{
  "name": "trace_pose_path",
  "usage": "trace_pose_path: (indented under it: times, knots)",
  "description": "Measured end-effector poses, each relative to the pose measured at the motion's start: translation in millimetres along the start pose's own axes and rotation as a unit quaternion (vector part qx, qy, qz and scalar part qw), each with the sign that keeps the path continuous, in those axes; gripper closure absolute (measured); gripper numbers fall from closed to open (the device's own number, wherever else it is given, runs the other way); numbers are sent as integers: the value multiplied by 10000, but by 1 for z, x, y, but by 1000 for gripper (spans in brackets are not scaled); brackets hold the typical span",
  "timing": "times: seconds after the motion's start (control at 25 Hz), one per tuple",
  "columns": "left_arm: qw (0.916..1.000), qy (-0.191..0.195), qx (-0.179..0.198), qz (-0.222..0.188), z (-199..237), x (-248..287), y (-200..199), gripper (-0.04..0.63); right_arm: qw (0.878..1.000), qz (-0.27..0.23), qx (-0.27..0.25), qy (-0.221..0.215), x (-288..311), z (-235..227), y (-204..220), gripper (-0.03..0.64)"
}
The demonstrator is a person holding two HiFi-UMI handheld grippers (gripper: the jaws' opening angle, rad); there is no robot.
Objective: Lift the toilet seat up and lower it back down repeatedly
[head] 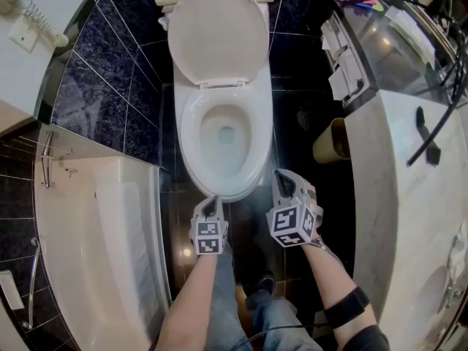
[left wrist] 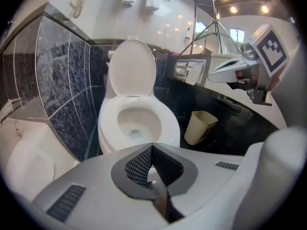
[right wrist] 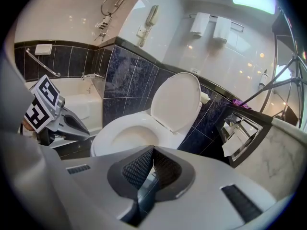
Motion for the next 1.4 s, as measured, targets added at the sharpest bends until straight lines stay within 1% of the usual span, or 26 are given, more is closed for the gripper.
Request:
trace_pose_path:
  times: [0.12, 0.2, 0.4, 0.52, 0.64, 0.76, 0.88, 1.04, 1.16, 1.28, 1.4]
  knots:
    - [9997, -160, 59, -161, 1, -50, -36, 607, 9993, -117, 315, -180, -35, -5, -23, 599]
    - [9990, -298, 109, -316, 0, -90, -65, 607, 9977, -233, 574, -290, -67, -17, -45, 599]
    - [9967, -357, 371, -626, -34, -218, -150, 607, 9877, -581, 1342, -551, -168, -56, -104, 600]
    - [9948, -354, 450, -839, -56, -288, -193, 607, 9839, -761, 1472, -672, -230, -72, -133, 600]
    - [9920, -404, 458, -1104, -69, -343, -225, 607, 9773, -916, 1697, -874, -280, -84, -151, 600]
    - [9885, -404, 559, -1347, -85, -392, -253, 607, 9759, -1031, 1720, -860, -318, -97, -160, 600]
    - [9852, -425, 600, -1548, -93, -433, -269, 607, 9752, -1167, 1694, -821, -350, -106, -165, 600]
    - [9813, -431, 705, -1737, -98, -468, -282, 607, 9738, -1330, 1673, -776, -381, -117, -173, 598]
    - [9799, -413, 770, -1794, -101, -483, -282, 607, 9755, -1350, 1584, -708, -387, -120, -171, 598]
    - [9787, -412, 787, -1849, -104, -491, -279, 607, 9784, -1401, 1391, -620, -395, -123, -175, 598]
    - [9782, -388, 795, -1880, -108, -494, -273, 607, 9782, -1415, 1362, -671, -406, -122, -180, 598]
Point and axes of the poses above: the fingertips, and each gripper's own axes: x forward along the fingers, z to its left, y out of its underside, the point moved 1 cm from there along -x, backward along the fingers, and after that the axes turned 13 degrees about z, right-handed, at the moved point
